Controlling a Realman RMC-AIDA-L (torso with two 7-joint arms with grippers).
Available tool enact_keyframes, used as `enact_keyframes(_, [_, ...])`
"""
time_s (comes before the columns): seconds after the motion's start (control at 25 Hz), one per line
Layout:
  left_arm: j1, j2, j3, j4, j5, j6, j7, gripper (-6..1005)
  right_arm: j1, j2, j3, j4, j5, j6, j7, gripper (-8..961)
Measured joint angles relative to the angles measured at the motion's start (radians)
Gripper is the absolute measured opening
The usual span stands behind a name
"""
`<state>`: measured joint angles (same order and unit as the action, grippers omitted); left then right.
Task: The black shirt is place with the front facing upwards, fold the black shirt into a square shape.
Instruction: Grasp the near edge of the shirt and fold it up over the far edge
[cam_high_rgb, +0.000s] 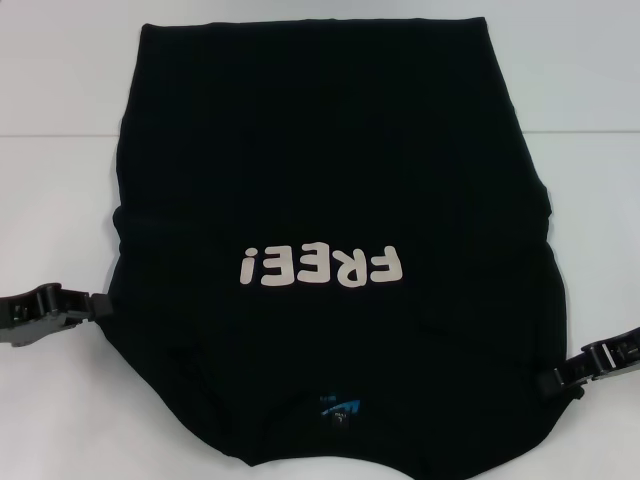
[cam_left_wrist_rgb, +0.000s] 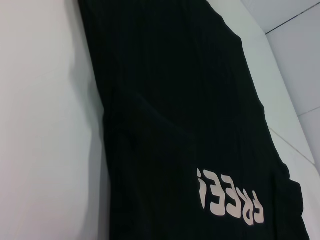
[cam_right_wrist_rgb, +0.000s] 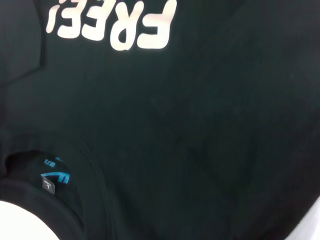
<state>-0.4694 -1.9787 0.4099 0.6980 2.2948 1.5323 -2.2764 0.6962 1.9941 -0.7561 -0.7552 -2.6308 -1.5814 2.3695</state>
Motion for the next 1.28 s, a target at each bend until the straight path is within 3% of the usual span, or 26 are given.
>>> enact_keyframes(0.4, [0.0,0.001,0.0,0.0,0.0,0.0,0.0,25,0.002,0.0,0.004,-0.002,0.002,0.0,-0.007,168])
enact_keyframes(0.68, [0.004,0.006,0.005,0.004,0.004,0.028,0.005,26,-0.008,-0.011,0.006,-0.005,0.055,-0.031,-0.025,92])
enact_keyframes(1.08, [0.055,0.043,0.079,0.021,0.033,0.214,0.038,26,-0.056,-0.035,0.016,-0.01,0.061,-0.162,-0.094,49])
enact_keyframes(1.28, [0.098,0.035,0.079,0.066,0.041,0.332,0.053,27,-0.088,-0.055,0.025,-0.01,0.062,-0.197,-0.122,50])
